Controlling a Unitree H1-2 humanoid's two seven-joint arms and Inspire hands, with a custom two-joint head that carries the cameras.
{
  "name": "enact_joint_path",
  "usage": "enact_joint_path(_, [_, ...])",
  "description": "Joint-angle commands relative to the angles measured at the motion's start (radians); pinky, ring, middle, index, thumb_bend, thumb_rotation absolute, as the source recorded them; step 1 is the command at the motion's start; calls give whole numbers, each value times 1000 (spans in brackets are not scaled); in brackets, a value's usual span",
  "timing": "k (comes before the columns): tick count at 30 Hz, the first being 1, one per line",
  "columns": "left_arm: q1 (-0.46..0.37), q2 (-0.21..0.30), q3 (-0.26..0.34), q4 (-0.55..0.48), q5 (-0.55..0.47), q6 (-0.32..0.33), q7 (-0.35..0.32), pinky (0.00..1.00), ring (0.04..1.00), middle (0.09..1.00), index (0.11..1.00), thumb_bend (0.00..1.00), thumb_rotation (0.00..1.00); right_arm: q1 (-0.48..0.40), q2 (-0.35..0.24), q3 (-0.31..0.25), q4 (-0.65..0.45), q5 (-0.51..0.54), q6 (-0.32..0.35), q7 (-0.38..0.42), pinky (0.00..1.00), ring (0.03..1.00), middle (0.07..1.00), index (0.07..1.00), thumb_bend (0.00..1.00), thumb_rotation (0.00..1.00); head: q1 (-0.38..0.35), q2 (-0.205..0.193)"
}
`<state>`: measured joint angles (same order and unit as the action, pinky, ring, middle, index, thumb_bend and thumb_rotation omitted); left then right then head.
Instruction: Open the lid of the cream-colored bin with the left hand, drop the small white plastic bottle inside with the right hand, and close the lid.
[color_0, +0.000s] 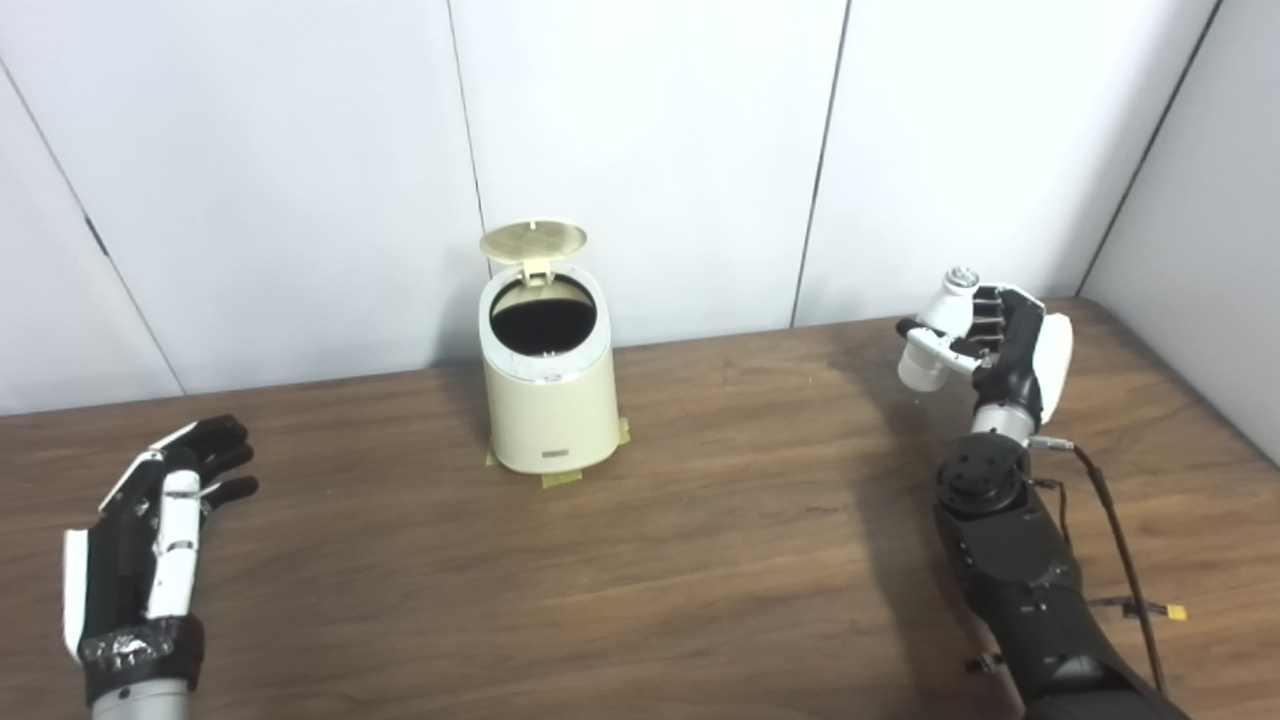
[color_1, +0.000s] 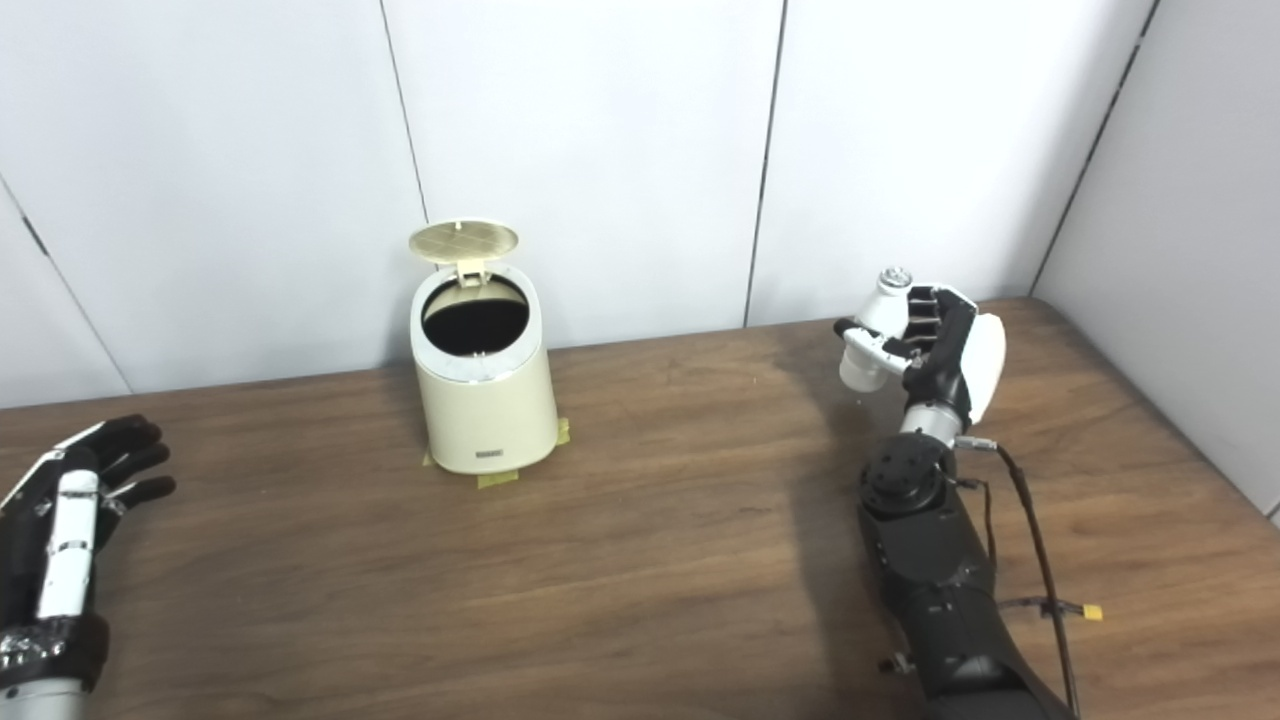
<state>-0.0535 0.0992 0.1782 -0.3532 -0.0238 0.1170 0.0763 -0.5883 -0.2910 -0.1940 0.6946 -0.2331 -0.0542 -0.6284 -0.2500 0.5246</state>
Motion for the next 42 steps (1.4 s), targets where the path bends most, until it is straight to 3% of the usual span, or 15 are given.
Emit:
enact_joint_path(1, [-25, 1, -4, -25, 10, -11, 4, 663, 734, 730, 709, 235, 710, -35, -21, 9, -58, -11, -5, 12, 381, 443, 507, 481, 519, 0, 1, 1])
enact_joint_path(5, [-22, -2, -8, -20, 21, -18, 7, 658, 733, 731, 708, 236, 711, -14, -24, 41, -152, -39, 58, 54, 350, 422, 495, 504, 518, 0, 5, 1])
enact_joint_path(9, [-17, -9, -15, -24, 34, -11, 9, 657, 732, 730, 708, 235, 735, 7, -18, 69, -284, -66, 179, 106, 437, 486, 516, 450, 516, 0, 6, 1])
enact_joint_path(11, [-14, -12, -20, -36, 43, 24, 8, 665, 738, 736, 713, 233, 745, 17, -13, 80, -345, -68, 214, 136, 475, 504, 522, 438, 513, 0, 8, 0])
enact_joint_path(15, [-6, -18, -30, -29, 45, 38, 2, 689, 757, 748, 724, 234, 740, 31, 1, 91, -445, -73, 263, 185, 418, 465, 514, 461, 517, 0, 11, 0])
enact_joint_path(19, [6, -24, -42, 3, 29, 9, -10, 689, 762, 757, 744, 231, 728, 34, 15, 102, -510, -76, 264, 215, 360, 418, 504, 500, 517, 0, 24, -1])
enact_joint_path(22, [13, -28, -46, 28, 17, -3, -15, 705, 771, 770, 760, 234, 659, 32, 32, 103, -547, -59, 249, 243, 367, 426, 506, 491, 518, 0, 29, -7])
enact_joint_path(25, [17, -34, -43, 46, 4, -15, -15, 722, 780, 777, 765, 217, 548, 31, 53, 96, -564, -21, 212, 270, 416, 471, 507, 460, 518, 0, 35, -7])
enact_joint_path(32, [17, -48, -43, 44, 2, -19, -2, 707, 772, 771, 757, 209, 514, 29, 76, 112, -562, 18, 107, 324, 332, 409, 499, 516, 514, 0, 55, -13])
enact_joint_path(37, [18, -54, -46, 37, 12, -19, 0, 697, 762, 763, 750, 202, 503, 24, 116, 135, -626, 2, 185, 351, 340, 423, 515, 486, 517, 0, 76, -17])
enact_joint_path(42, [19, -64, -53, 35, 36, -14, 11, 699, 768, 760, 747, 191, 487, 23, 160, 145, -671, 17, 170, 379, 313, 404, 485, 515, 516, 0, 101, -19])
